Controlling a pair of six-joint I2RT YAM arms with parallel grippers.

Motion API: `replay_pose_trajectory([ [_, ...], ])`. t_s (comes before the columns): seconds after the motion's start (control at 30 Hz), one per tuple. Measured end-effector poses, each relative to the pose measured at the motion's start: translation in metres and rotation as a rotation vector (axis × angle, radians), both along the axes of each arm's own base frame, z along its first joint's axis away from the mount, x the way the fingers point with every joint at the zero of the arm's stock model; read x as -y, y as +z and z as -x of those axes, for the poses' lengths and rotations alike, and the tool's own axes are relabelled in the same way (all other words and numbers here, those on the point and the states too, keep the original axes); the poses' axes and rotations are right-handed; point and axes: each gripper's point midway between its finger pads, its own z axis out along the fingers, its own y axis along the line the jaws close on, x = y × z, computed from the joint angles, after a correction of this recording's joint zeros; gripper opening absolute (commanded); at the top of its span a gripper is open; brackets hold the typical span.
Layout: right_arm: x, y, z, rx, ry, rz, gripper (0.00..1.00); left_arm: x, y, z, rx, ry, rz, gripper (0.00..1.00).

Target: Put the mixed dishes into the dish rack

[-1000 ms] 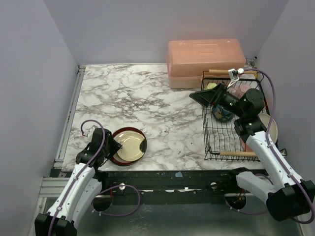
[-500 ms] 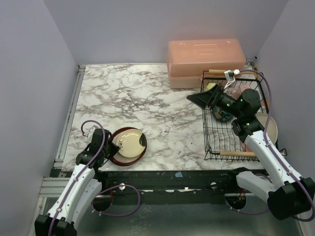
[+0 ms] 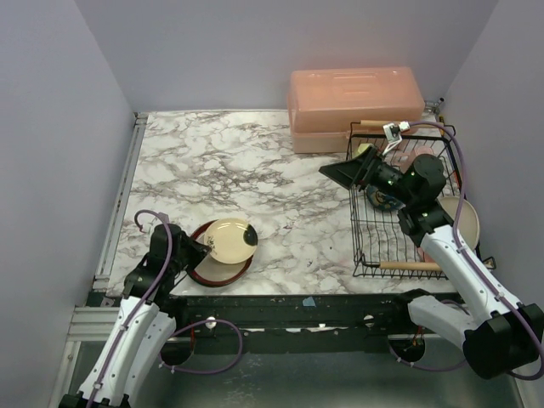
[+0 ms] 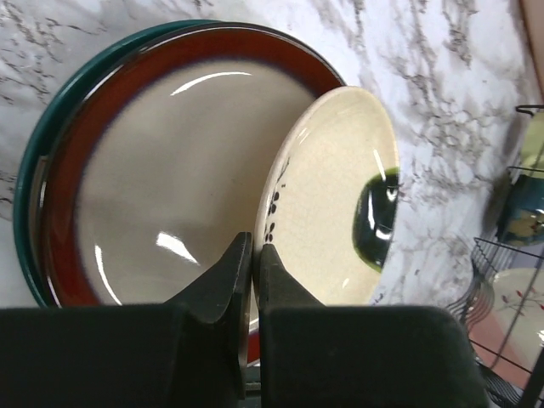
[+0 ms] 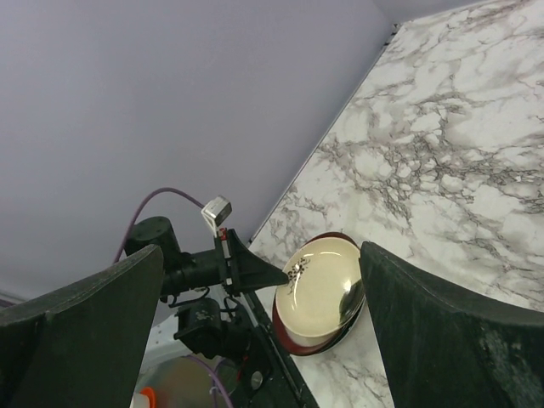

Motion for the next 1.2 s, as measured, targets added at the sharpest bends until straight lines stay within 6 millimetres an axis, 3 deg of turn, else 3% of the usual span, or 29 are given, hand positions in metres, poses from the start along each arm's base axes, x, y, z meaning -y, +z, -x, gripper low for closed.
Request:
replay_pose_trajectory([
  [0.4, -0.003, -0.003, 0.001, -0.008, -0.001, 0.003, 1.0, 0.015, 0.038, -0.002, 0.089, -0.026, 0.111, 0.0],
  [0.67, -0.011, -0.022, 0.0, -0.057, 0.015, 0.043, 1.0, 0.026, 0.058, -0.005, 0.166, -0.063, 0.179, 0.0],
  [0.8, -0.023, -0.037, 0.004, -0.085, 0.046, 0.083, 1.0, 0.036, 0.073, -0.011, 0.22, -0.113, 0.219, 0.0],
  [1.07, -0.06, -0.074, 0.023, -0.164, 0.162, 0.173, 0.97, 0.062, 0.123, -0.024, 0.384, -0.268, 0.295, 0.0],
  [1.2, -0.082, -0.087, 0.035, -0.191, 0.228, 0.205, 0.89, 0.074, 0.14, -0.025, 0.441, -0.349, 0.321, 0.0],
])
